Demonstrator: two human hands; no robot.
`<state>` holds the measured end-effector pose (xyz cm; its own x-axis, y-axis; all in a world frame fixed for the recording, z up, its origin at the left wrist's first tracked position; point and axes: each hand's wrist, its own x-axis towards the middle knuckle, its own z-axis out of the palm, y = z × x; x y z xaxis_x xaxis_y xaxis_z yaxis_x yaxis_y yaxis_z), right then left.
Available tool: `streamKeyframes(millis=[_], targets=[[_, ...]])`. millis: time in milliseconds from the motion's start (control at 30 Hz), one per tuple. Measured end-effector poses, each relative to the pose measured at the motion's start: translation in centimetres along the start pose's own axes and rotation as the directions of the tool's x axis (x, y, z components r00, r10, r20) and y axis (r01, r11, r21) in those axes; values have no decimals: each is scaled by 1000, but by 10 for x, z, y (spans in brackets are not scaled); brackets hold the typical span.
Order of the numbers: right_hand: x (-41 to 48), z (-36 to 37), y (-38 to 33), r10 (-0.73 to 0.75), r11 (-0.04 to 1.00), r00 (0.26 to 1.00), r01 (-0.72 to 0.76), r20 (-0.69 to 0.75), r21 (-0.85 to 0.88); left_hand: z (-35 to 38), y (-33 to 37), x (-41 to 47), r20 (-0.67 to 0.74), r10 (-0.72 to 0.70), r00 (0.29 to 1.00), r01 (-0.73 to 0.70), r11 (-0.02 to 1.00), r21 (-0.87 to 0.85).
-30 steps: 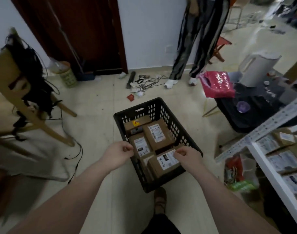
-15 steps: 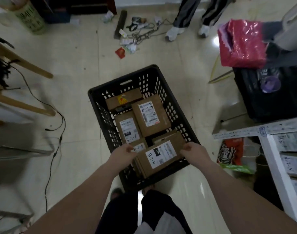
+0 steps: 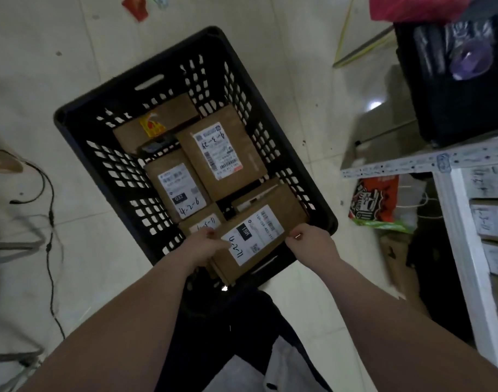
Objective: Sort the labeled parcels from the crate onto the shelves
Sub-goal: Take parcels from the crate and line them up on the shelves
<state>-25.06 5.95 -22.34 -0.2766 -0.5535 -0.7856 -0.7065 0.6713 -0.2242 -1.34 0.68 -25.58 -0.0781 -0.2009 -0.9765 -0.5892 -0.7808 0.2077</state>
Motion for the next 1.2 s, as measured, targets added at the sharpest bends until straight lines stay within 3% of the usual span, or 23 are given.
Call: streamKeyframes(millis=[333, 533, 833, 1067, 1200], targets=[[-1, 4, -1, 19, 1000, 999, -20, -47, -15, -4, -7, 17, 78, -84, 993, 85, 996, -13], [-6, 5, 0, 32, 999, 998, -30, -54, 33, -9, -1, 18, 207, -115, 972, 114, 993, 19], [-7, 9, 11, 26, 995, 991, -14, -133, 94, 4, -9, 4, 137, -66, 988, 76, 994, -74], [-15, 4, 3, 50, 951, 997, -31, -53, 308, -15, 9, -38, 171, -44, 984, 60, 994, -90], [-32, -11, -22, 78, 783, 997, -76, 24, 617, -39, 14, -80, 152, 8, 988, 10, 993, -117]])
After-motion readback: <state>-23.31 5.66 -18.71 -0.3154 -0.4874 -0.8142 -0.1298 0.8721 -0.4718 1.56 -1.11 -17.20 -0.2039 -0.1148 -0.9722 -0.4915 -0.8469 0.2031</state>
